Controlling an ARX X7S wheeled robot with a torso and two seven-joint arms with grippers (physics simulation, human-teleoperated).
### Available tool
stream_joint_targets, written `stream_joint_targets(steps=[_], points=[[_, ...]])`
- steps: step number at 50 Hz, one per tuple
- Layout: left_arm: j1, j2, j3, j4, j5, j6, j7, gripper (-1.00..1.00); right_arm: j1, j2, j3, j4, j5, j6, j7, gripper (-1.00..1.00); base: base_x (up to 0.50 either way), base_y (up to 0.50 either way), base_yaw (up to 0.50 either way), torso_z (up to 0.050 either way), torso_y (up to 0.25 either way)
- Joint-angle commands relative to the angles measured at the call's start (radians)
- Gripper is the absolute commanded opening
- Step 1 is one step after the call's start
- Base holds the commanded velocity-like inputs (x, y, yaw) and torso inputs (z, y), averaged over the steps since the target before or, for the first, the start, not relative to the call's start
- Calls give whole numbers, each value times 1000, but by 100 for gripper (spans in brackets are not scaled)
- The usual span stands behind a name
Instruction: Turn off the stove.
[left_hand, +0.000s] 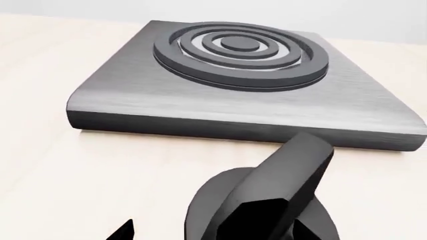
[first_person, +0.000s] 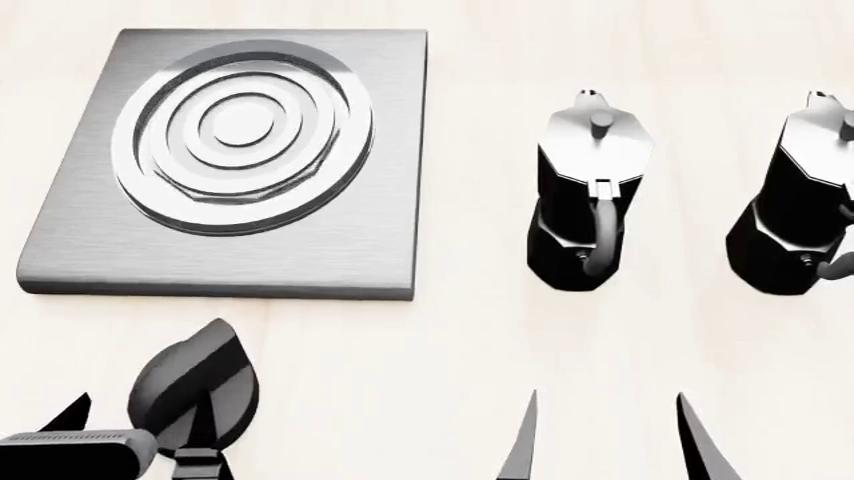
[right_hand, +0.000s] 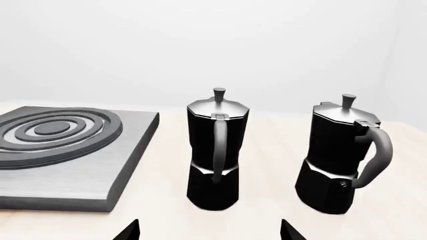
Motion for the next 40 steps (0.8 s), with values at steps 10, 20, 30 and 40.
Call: stream_joint_targets(steps=[10, 20, 30, 40], points=[[40, -33, -59, 17, 2, -28, -63, 100, 2, 6, -3, 4, 6, -4, 3, 100, 0, 0, 0, 0, -1], [59, -44, -66, 56, -15, -42, -73, 100, 3, 9, -4, 2, 10, -3, 6, 100, 0, 0, 0, -1, -1], [64, -48, -72, 63, -29, -51, -79, 100, 6, 10, -7, 6, 13, -4, 8, 100, 0, 0, 0, 0, 0], [19, -37, -72, 2, -47, -86, -82, 100, 5, 13, -8, 6, 16, -9, 9, 100, 0, 0, 0, -1, -2]])
